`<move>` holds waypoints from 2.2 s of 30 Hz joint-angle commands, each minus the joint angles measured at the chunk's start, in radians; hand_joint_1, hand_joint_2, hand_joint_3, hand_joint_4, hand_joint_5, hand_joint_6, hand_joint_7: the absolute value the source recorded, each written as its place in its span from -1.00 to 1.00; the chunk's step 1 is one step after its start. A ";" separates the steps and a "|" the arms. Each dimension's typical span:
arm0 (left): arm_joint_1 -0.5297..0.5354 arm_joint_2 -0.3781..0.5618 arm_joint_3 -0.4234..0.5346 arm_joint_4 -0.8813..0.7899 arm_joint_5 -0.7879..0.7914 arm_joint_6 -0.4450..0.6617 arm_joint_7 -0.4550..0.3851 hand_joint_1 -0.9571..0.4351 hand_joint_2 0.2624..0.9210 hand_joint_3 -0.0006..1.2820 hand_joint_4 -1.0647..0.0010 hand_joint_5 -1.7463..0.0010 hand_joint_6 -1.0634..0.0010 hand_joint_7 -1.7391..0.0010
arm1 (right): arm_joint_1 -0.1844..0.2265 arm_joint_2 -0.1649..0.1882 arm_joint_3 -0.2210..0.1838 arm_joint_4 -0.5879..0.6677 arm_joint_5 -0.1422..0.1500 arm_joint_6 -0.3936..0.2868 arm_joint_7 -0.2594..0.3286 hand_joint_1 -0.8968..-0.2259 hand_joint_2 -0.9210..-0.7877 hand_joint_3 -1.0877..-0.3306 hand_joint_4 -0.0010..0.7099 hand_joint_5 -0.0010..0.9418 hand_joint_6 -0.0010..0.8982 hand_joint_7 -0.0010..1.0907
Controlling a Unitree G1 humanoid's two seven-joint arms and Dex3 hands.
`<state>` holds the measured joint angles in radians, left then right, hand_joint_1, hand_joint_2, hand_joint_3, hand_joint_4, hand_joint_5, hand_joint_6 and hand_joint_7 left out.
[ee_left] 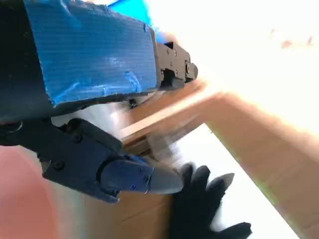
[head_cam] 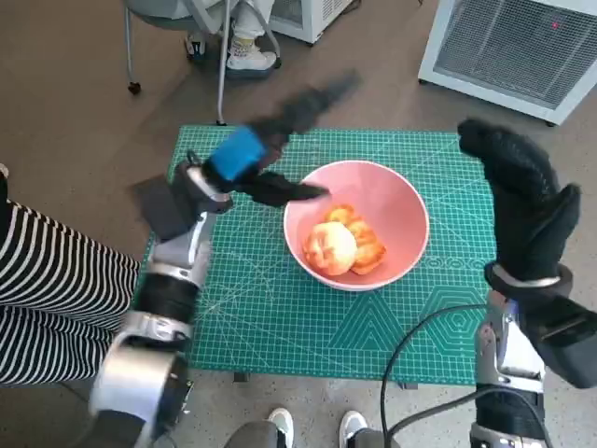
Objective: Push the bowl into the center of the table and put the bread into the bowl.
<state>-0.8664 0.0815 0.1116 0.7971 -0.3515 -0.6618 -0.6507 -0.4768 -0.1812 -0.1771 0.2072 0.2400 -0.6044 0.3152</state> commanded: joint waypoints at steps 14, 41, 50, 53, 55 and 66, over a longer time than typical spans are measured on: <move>0.103 -0.076 0.015 -0.151 -0.001 0.000 0.052 -0.78 1.00 -0.12 0.82 0.97 1.00 0.49 | -0.069 -0.012 0.004 0.033 -0.027 0.006 -0.027 -0.38 -1.00 -0.08 -0.52 -0.99 -0.82 -0.17; 0.116 -0.095 0.020 -0.162 0.004 -0.044 0.087 -0.69 1.00 -0.12 0.91 1.00 1.00 0.62 | -0.109 -0.008 0.022 0.086 -0.052 -0.004 -0.039 -0.39 -1.00 -0.11 -0.53 -1.00 -0.83 -0.19; 0.119 -0.093 0.025 -0.168 -0.004 -0.036 0.090 -0.68 1.00 -0.13 0.91 1.00 1.00 0.62 | -0.097 -0.004 0.026 0.063 -0.053 0.021 -0.047 -0.39 -1.00 -0.11 -0.54 -1.00 -0.83 -0.20; 0.119 -0.093 0.027 -0.167 -0.007 -0.038 0.087 -0.68 1.00 -0.13 0.91 1.00 1.00 0.62 | -0.096 -0.002 0.028 0.056 -0.051 0.030 -0.048 -0.39 -1.00 -0.11 -0.54 -1.00 -0.83 -0.20; 0.122 -0.094 0.027 -0.172 -0.008 -0.038 0.086 -0.68 1.00 -0.13 0.91 1.00 1.00 0.62 | -0.093 0.000 0.029 0.051 -0.048 0.036 -0.050 -0.39 -1.00 -0.11 -0.54 -1.00 -0.82 -0.20; 0.130 -0.095 0.030 -0.182 -0.022 -0.030 0.078 -0.67 1.00 -0.14 0.88 0.99 1.00 0.59 | -0.078 0.008 0.033 0.027 -0.050 0.057 -0.061 -0.39 -1.00 -0.10 -0.54 -1.00 -0.82 -0.20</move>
<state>-0.7512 -0.0074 0.1362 0.6340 -0.3614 -0.6922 -0.5687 -0.5802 -0.1805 -0.1482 0.2370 0.1930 -0.5659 0.2637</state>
